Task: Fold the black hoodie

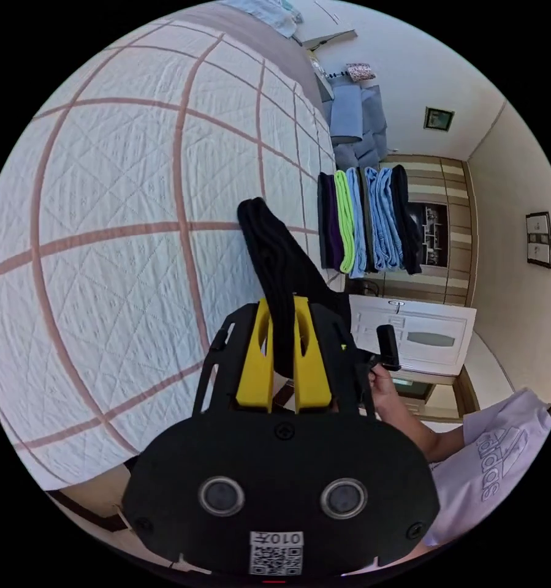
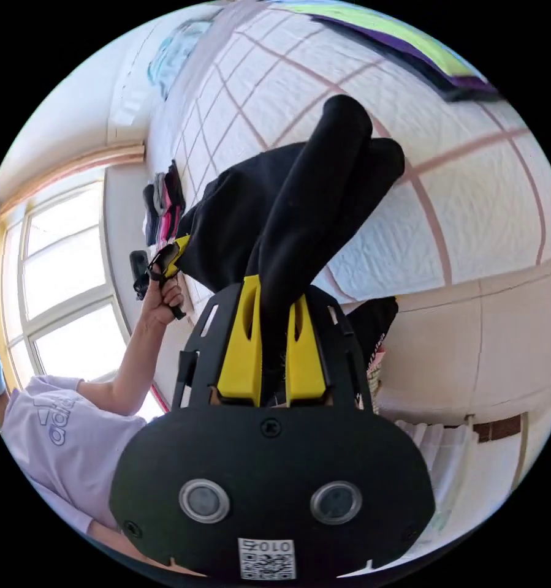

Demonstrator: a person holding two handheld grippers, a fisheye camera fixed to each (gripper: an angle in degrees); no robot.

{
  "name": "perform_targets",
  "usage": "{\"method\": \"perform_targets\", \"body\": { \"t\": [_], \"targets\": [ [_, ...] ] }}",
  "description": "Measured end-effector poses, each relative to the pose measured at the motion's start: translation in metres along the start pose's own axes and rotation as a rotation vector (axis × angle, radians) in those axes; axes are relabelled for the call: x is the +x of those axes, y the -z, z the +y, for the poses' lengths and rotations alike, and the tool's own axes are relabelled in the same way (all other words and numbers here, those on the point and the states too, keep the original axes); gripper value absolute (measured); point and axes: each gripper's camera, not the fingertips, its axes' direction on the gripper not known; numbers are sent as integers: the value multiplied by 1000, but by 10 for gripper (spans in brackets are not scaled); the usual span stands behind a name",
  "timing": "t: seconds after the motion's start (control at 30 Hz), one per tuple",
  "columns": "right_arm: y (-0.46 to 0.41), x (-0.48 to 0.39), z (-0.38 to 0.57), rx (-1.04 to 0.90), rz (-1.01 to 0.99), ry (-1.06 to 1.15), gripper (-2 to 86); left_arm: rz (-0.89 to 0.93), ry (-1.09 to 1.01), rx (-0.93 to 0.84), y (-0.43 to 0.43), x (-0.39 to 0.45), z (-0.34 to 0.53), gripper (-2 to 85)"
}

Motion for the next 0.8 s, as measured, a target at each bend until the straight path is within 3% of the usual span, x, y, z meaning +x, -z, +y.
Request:
{"method": "perform_targets", "body": {
  "t": [0.17,0.4,0.63,0.8],
  "targets": [
    [65,-129,8,-156,61,272,77,-35,-7,172,73,3,91,67],
    [75,-343,19,-425,173,704,77,-25,188,600,179,-21,281,69],
    [-13,-569,59,-707,285,1009,76,33,371,998,235,-101,455,69],
    [-116,-716,95,-873,357,1137,77,24,442,1175,296,-183,535,68]
  ]
}}
